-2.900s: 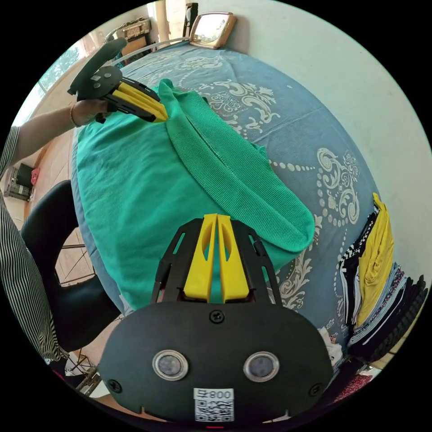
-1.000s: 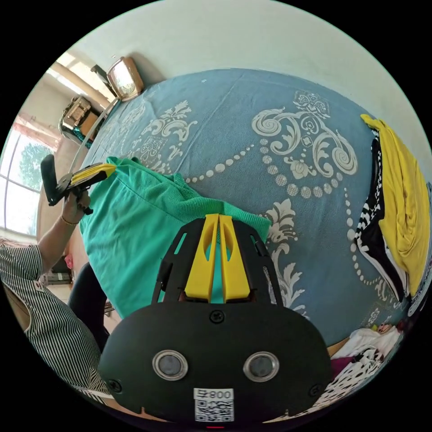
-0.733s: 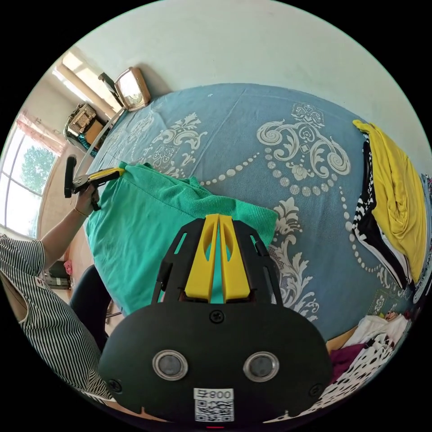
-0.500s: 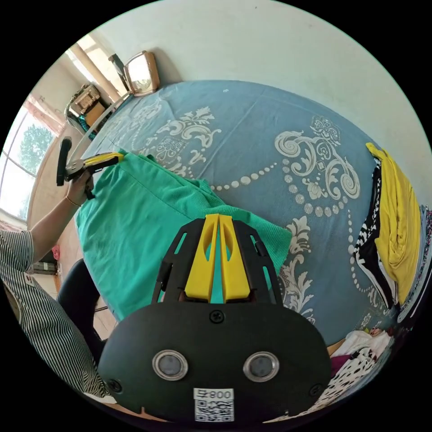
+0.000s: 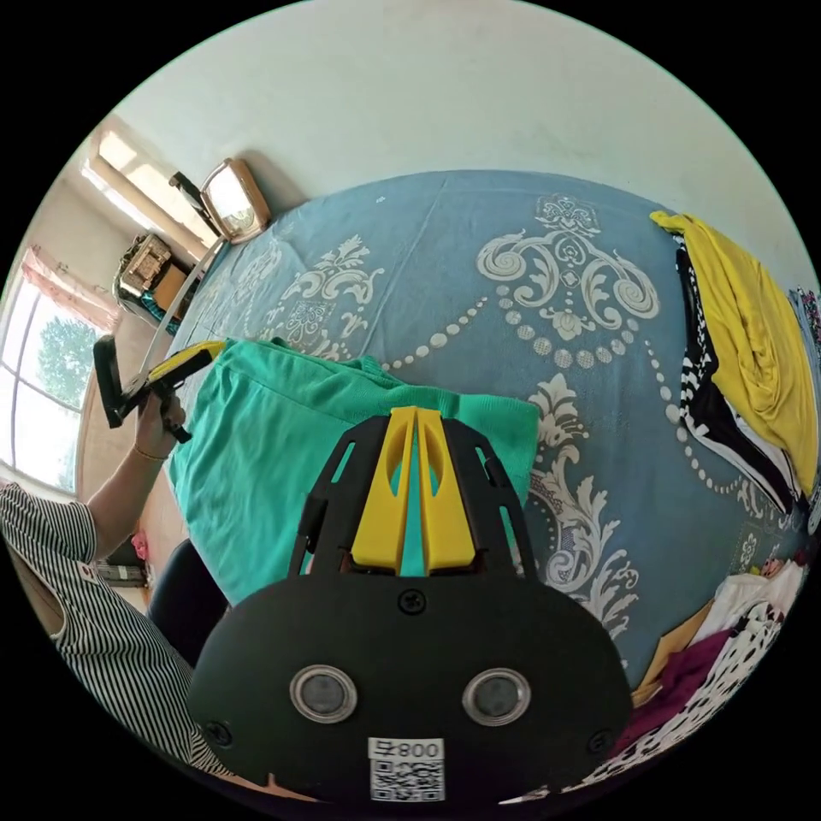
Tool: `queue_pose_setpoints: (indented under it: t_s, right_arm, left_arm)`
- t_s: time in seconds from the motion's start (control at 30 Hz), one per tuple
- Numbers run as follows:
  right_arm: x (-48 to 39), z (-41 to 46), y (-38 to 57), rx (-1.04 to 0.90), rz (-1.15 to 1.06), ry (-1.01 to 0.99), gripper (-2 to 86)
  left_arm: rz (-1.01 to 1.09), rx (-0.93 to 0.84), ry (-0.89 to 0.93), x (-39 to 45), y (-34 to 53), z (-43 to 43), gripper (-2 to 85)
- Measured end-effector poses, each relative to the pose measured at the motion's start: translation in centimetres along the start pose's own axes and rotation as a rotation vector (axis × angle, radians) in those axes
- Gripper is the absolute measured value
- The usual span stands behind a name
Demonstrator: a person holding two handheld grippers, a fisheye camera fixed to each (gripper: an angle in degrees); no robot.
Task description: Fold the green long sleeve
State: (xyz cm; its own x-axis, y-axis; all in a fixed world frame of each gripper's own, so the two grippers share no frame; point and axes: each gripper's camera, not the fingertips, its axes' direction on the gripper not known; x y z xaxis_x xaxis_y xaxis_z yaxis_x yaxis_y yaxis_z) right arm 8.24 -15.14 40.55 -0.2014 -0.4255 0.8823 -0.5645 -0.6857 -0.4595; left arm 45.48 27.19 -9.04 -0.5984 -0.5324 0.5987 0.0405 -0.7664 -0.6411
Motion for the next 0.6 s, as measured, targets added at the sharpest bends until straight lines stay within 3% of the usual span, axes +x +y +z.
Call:
queue_pose_setpoints:
  t_s: [0.13, 0.2, 0.3, 0.6]
  right_arm:
    - [-3.4, 0.7, 0.6, 0.035, -0.079, -0.104, 0.0]
    - [-6.0, 3.8, 0.0, -0.048, -0.152, -0.124, 0.0]
    - [-6.7, 7.1, -0.8, -0.125, -0.156, -0.106, 0.0]
    - [-3.2, 8.0, 2.3, -0.086, 0.048, -0.257, 0.1]
  left_arm:
    - [0.124, -0.120, -0.031, 3.1, -0.9, 3.6, 0.1]
    - [0.116, -0.201, -0.089, 2.6, -1.0, 5.8, 0.0]
    - [0.072, -0.181, -0.057, 1.2, -0.7, 5.5, 0.0]
    - [-0.025, -0.154, 0.013, -1.2, 1.0, 4.0, 0.1]
